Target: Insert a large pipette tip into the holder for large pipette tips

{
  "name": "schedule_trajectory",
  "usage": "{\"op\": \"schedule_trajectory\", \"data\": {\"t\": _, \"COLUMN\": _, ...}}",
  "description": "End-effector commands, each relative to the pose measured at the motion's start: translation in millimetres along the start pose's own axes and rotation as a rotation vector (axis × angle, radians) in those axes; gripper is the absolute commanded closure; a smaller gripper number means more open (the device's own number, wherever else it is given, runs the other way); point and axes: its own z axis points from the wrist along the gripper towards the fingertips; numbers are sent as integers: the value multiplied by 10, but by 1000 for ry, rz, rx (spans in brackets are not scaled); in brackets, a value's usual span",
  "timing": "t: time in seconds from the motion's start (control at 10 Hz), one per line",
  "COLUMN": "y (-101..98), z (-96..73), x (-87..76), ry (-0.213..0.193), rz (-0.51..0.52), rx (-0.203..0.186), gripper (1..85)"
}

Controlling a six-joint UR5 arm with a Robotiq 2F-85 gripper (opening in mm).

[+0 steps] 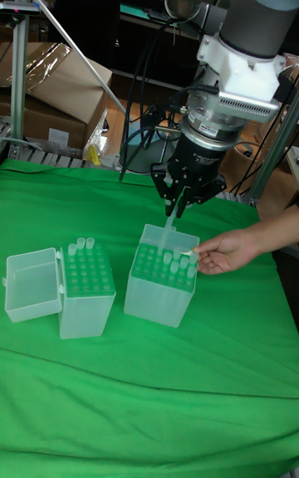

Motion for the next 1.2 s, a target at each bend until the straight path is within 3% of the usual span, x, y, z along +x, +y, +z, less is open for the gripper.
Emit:
{"op": "schedule_trajectory", "data": {"t": 0.0, "y": -33, "z": -35, "x": -139, "ry": -57, "rz": 8, "rx": 8, "gripper": 847}}
{"op": "schedule_trajectory", "data": {"t": 0.1, "y": -54, "z": -73, "x": -84, "ry": -35, "rz": 4, "rx": 16, "gripper": 847}}
{"op": "schedule_trajectory", "data": {"t": 0.4, "y": -59, "z": -715, "x": 202, "ry": 56, "rz": -9, "rx": -8, "gripper": 847}}
{"op": "schedule_trajectory", "data": {"t": 0.6, "y": -201, "z": -941, "x": 251, "ry": 75, "rz": -37, "rx": -5, "gripper": 847}}
{"op": "schedule_trajectory", "data": {"t": 0.8, "y": -418, "z": -1022, "x": 183, "ry": 71, "rz": -78, "rx": 9, "gripper": 850}}
{"op": "schedule_trajectory", "data": {"t": 1.1, "y": -815, "z": -917, "x": -108, "ry": 48, "rz": -159, "rx": 24, "gripper": 850}}
